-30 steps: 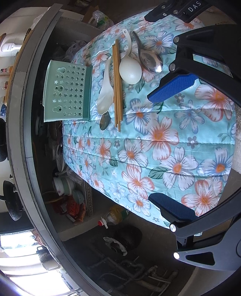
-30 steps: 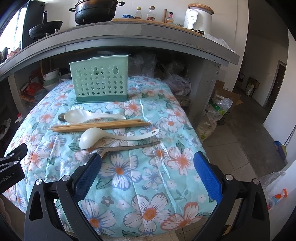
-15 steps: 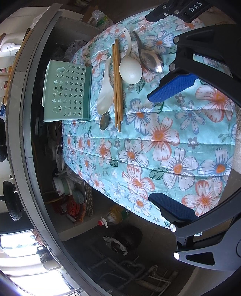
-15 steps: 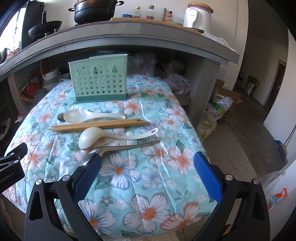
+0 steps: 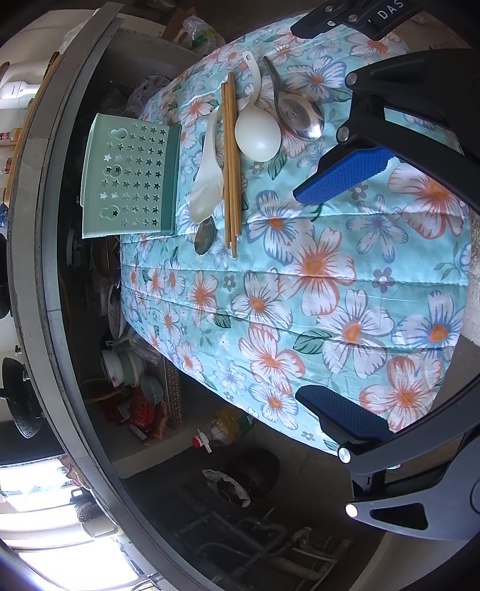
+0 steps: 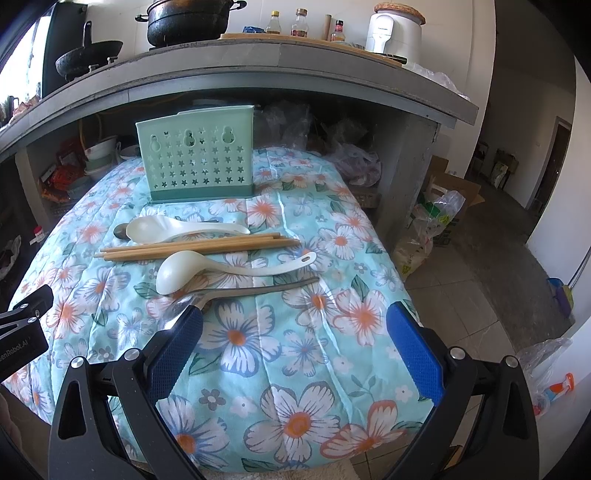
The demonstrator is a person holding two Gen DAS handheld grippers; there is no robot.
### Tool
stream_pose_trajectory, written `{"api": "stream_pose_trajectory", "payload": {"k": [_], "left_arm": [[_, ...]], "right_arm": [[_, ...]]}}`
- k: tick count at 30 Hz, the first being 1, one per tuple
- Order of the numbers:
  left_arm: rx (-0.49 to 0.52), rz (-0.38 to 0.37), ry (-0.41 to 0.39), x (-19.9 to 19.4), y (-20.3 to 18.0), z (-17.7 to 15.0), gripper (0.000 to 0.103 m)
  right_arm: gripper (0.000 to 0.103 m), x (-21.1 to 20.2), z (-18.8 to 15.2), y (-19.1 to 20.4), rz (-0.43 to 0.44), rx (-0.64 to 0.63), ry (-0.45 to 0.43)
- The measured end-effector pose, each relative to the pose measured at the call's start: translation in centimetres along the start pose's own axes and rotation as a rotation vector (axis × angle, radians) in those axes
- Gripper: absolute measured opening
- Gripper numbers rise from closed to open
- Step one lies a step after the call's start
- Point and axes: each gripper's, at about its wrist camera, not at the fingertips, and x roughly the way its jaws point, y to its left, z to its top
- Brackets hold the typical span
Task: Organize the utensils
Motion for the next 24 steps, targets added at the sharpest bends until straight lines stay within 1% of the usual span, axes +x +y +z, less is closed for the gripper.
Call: {"api": "stream_pose_trajectory", "payload": {"k": [13,21,24], "left_arm": [[-0.007,0.010,0.008,0.7,0.3,-0.1,0.094],[0.017,0.012,0.054,3.0,-0.5,0.1,0.094],[0.042,0.006,0.096,4.5,-1.1,0.1,0.094]], "right_arm": [[0.097,0.5,-0.4,0.2,0.003,-0.009,0.016],[0.097,2.2,-1.0,0.2,0.022,-0.012,0.068],[0.097,3.3,-1.4,0.5,0.037,-0.024,0.096]]}}
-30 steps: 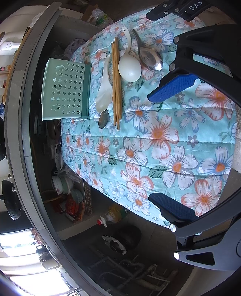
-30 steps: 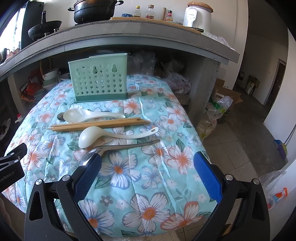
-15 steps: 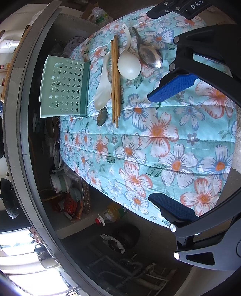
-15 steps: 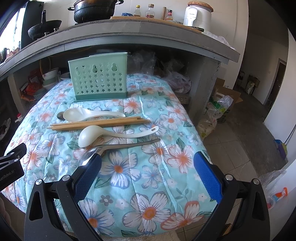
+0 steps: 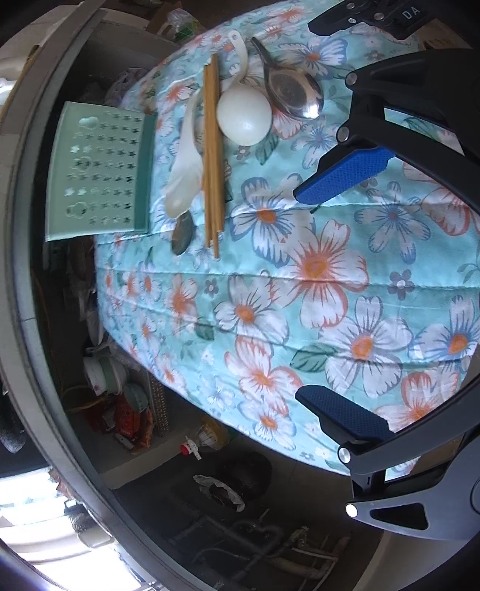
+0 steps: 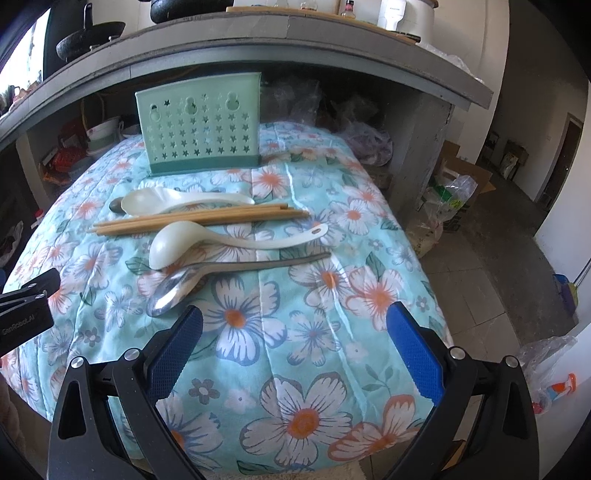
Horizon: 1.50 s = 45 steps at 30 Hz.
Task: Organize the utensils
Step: 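Move the right gripper to the silver spoon and close on it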
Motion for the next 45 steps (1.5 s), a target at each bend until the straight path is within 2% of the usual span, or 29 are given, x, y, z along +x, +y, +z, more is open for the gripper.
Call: {"api": "stream_pose_trajectory", "payload": {"k": [8,11,17,23,30,32,34,36,38,41,45], "left_arm": [[0.131,0.011,0.077,3.6,-3.2,-0.3,0.094],[0.119,-0.010,0.078,3.9,-3.0,-0.3,0.094],[0.059,-0.112,0.117,5.0,-1.5,-0.1,0.095],[0.081,-0.096,0.120,5.1,-2.0,-0.1,0.095],[0.079,-0.104,0.136,5.4,-2.0,0.1,0.096],[0.073,-0.125,0.145,5.6,-1.7,0.2,0.096],[0.073,-0.144,0.147,5.7,-1.4,0.4,0.096],[0.079,-0.160,0.142,5.8,-1.1,0.5,0.096],[0.072,-0.185,0.127,5.7,-0.7,0.6,0.096],[0.051,-0.232,0.077,5.3,0.1,0.8,0.095],[0.031,-0.281,0.018,4.8,0.9,1.0,0.092]], "right_arm": [[0.097,2.7,-0.8,1.1,0.057,-0.036,0.064],[0.097,3.9,-1.4,1.4,0.083,-0.043,0.103],[0.097,4.3,-1.8,0.9,0.131,-0.033,0.097],[0.097,4.7,-1.5,0.1,0.169,0.016,0.145],[0.097,4.0,-1.6,-0.6,0.184,-0.022,0.109],[0.097,2.8,-1.1,-1.2,0.146,-0.040,0.024],[0.094,1.8,-0.7,-1.0,0.113,-0.112,-0.060],[0.087,1.8,-0.5,-0.2,0.085,-0.211,-0.090],[0.072,2.4,-0.4,0.7,0.072,-0.321,-0.089],[0.057,3.0,-0.7,2.5,0.062,-0.498,-0.102],[0.049,2.4,-1.6,5.0,0.064,-0.713,-0.177]]}}
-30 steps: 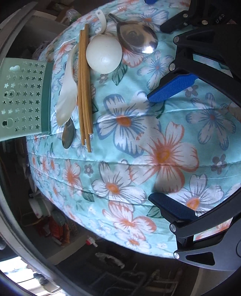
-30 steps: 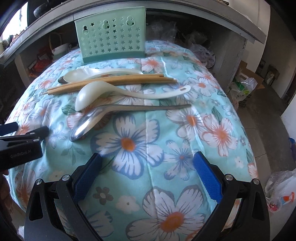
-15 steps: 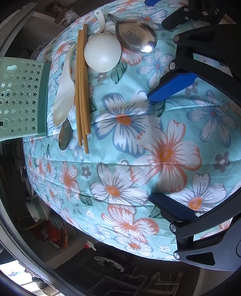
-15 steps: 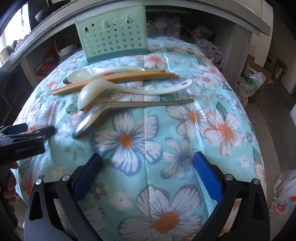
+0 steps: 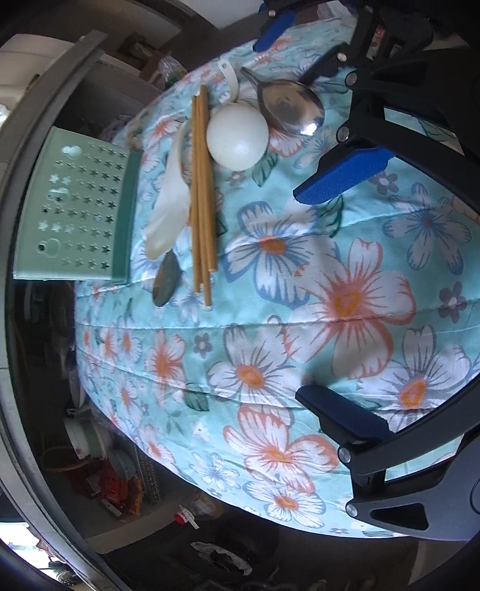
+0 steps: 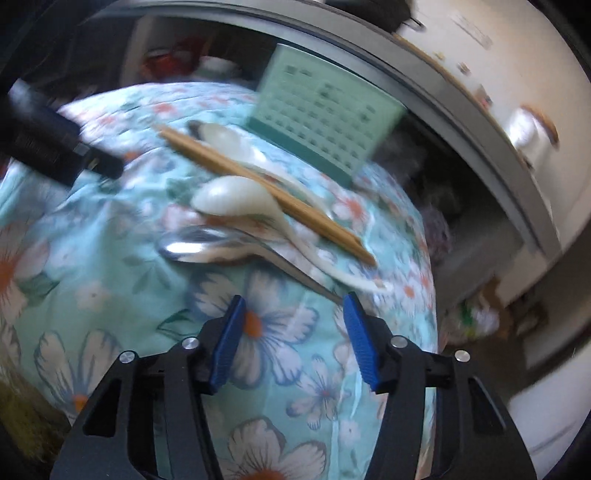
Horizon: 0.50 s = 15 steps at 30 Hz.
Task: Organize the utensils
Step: 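Move the right gripper to the silver spoon and close on it, then grasp the white ladle with the left gripper while the right gripper holds the silver spoon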
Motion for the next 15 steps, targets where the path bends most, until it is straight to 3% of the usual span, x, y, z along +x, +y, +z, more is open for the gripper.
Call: {"api": "stream_pose_trajectory", "payload": {"k": [7,15], "left_arm": [[-0.006,-0.056,-0.061,-0.4,1.2,0.4,0.063],[-0.010,-0.114,-0.106,-1.5,1.5,0.3,0.050]], "right_arm": [[0.033,0.2,1.3,4.0,-0.035,-0.321,-0.087],[0.015,0.2,1.7,6.0,-0.115,-0.475,-0.157]]}}
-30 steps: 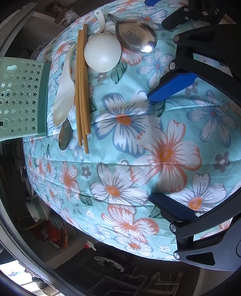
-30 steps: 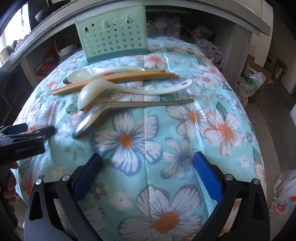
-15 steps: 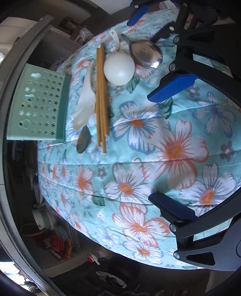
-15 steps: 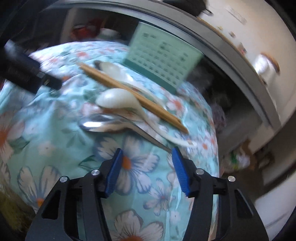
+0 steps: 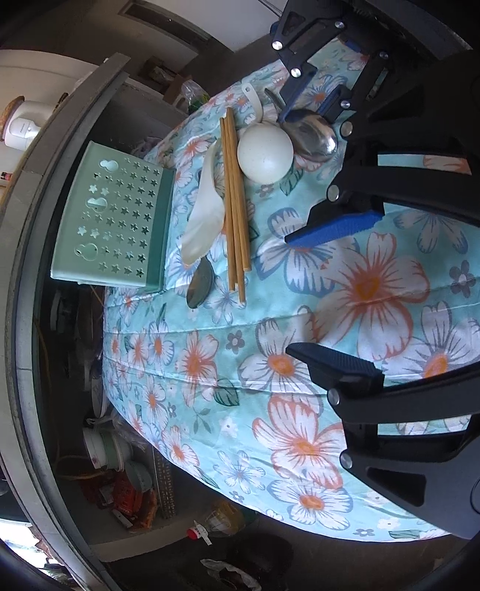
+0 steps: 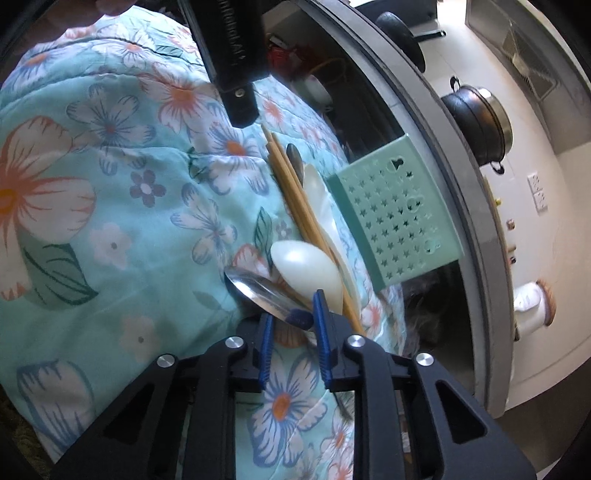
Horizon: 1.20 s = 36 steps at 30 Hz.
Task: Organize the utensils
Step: 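Grasp the white ladle with the left gripper while the right gripper holds the silver spoon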
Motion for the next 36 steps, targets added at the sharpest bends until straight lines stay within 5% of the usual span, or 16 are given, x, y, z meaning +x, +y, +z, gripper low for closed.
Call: {"api": "stream_pose_trajectory", "payload": {"k": [5,15,22,26,28,30,36], "left_arm": [[0.039,-0.029,-0.026,-0.5,-1.1,0.3,0.048],[0.291,-0.111,0.009,1.1,-7.9,0.8,0.047],[0.623,0.076,0.025,4.0,-14.5,-1.5,0.048],[0.761,0.184,-0.045,4.9,-16.3,-2.7,0.047],[0.762,0.205,-0.067,4.7,-16.4,-2.3,0.025],[0.724,0.220,-0.095,4.1,-16.1,-1.6,0.016],[0.649,0.215,-0.021,5.9,-14.8,-0.6,0.014]], "right_arm": [[0.011,-0.9,-0.5,-2.3,-0.048,0.118,0.001],[0.007,-1.9,-5.1,-13.5,-0.095,0.709,0.057],[0.006,-1.2,-9.1,-16.9,-0.058,0.994,0.063],[0.006,-0.8,-10.2,-17.4,-0.043,1.049,0.064],[0.006,-0.7,-10.4,-17.5,-0.045,1.052,0.064],[0.006,-0.7,-10.6,-17.6,-0.047,1.059,0.063],[0.006,-0.6,-11.3,-18.0,-0.041,1.101,0.064]]}}
